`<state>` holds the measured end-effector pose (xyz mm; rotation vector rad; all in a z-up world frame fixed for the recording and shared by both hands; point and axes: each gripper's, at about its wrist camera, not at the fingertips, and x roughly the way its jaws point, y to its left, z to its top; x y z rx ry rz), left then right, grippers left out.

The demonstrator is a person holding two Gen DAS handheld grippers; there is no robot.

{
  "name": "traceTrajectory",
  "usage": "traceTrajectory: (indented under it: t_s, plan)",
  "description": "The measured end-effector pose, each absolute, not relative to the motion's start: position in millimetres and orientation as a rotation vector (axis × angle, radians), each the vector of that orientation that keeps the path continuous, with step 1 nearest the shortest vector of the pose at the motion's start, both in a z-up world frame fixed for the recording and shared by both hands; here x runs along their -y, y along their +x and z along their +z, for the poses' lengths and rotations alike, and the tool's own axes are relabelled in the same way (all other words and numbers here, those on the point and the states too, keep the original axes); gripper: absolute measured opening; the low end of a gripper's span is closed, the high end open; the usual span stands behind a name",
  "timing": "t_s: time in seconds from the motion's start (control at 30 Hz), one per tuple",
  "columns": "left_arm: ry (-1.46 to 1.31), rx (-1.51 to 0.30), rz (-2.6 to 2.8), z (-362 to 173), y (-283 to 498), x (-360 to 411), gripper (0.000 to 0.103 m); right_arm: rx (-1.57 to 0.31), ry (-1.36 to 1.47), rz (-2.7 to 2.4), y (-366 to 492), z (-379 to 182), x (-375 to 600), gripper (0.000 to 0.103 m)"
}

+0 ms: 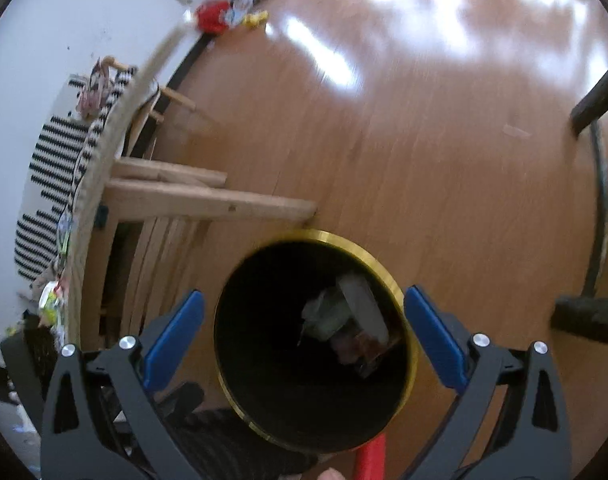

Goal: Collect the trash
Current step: 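Carry toy truck and white carton over the black bin and open both tools, then grasp the yellow-green chip bag with the left tool while the right tool grasps the white barcode strip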

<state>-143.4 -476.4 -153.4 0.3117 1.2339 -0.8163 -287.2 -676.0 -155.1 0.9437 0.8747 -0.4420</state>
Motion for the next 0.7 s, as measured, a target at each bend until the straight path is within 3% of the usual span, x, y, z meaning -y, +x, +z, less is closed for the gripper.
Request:
traceTrajectory:
  t_s: [0.13, 0.37, 0.57, 0.7]
  plan:
    - [0.207, -1.038, -0.807, -93.2, -147.1, 456.3, 0.097, -0.807, 0.749, -0.529, -289.2, -120.5, 667.8, 0.096]
    - [0.045, -0.824, -0.506, 1.6, -98.3, 330.8, 0.097, -0.797, 0.447, -0.410, -232.0, -77.8, 610.5, 0.096]
    - [-0.153, -0.840, -0.141, 5.6, -30.7, 185.8, 0.097, -0.697, 0.213, -0.198, -149.8, -22.5, 517.1, 0.096]
    - [-0.190, -0.883, -0.077, -7.0, -3.1, 143.8, 0.097, -0.678, 0.168, -0.078, -99.5, -5.8, 461.6, 0.096]
